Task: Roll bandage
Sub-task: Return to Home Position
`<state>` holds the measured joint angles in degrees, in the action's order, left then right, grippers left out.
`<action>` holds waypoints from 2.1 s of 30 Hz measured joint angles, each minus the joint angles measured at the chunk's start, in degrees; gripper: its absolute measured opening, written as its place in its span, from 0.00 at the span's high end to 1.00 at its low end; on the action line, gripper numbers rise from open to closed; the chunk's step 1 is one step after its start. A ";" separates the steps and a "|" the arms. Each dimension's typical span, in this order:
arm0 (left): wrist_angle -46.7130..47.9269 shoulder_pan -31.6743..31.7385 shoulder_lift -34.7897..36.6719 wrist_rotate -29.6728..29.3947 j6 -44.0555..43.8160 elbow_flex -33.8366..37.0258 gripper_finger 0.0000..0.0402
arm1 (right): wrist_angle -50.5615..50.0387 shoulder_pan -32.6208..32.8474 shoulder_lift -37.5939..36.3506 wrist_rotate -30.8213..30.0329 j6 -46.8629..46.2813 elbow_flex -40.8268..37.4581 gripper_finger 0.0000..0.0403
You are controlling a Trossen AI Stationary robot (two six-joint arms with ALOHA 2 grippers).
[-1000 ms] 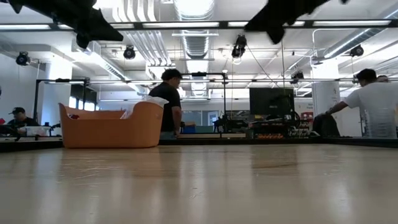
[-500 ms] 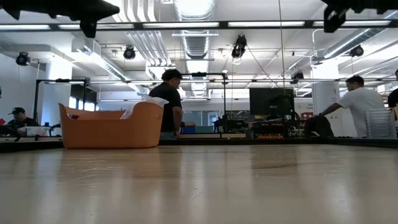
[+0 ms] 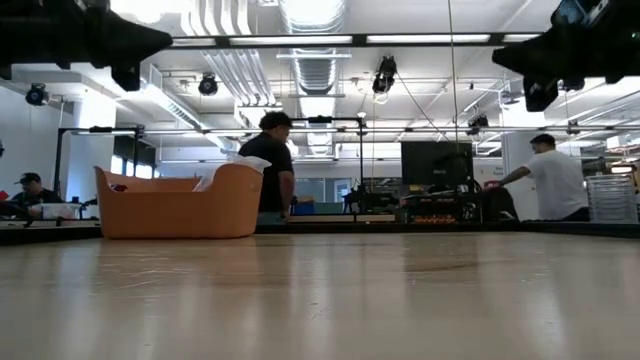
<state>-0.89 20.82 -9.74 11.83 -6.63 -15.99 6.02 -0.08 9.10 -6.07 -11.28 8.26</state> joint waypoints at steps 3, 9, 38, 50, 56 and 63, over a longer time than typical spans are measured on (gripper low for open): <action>0.04 -0.01 0.61 1.27 0.16 1.71 0.99 | 0.28 -2.26 -0.03 3.34 -0.05 -1.06 1.00; 0.06 0.02 2.40 9.17 3.71 4.37 0.99 | 2.96 -2.44 -1.24 3.30 -0.21 -2.59 1.00; -11.00 -8.71 5.54 -17.48 0.13 15.39 0.99 | -3.92 -2.47 -2.02 -2.97 16.02 -7.38 1.00; -10.93 -19.41 2.01 -25.84 4.63 15.42 0.99 | -3.92 -2.45 -1.39 -2.95 15.84 -7.42 1.00; -11.13 -19.39 0.33 -25.90 2.64 15.13 0.99 | -3.91 -2.45 -1.42 -2.95 15.83 -7.44 1.00; -11.02 -19.37 -2.12 -25.87 3.06 14.85 0.99 | -3.91 -2.45 -1.43 -2.95 15.83 -7.46 1.00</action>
<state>-11.91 1.45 -11.86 -14.04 -3.57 -1.15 2.11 -2.52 7.68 -9.02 4.55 0.80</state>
